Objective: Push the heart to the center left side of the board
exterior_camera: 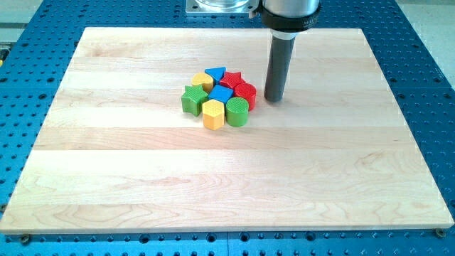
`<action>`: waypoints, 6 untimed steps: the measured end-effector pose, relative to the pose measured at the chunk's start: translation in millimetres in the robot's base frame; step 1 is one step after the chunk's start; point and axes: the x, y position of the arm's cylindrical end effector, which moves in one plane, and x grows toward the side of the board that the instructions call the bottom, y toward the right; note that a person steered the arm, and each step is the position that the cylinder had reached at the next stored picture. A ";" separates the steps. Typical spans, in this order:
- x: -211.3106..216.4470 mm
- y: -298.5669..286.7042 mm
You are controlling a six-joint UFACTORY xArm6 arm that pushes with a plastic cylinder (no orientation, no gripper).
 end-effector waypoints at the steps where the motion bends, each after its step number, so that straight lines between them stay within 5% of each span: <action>1: 3.5 -8.7; 5: -56.5 -192.3; 6: -52.9 -169.9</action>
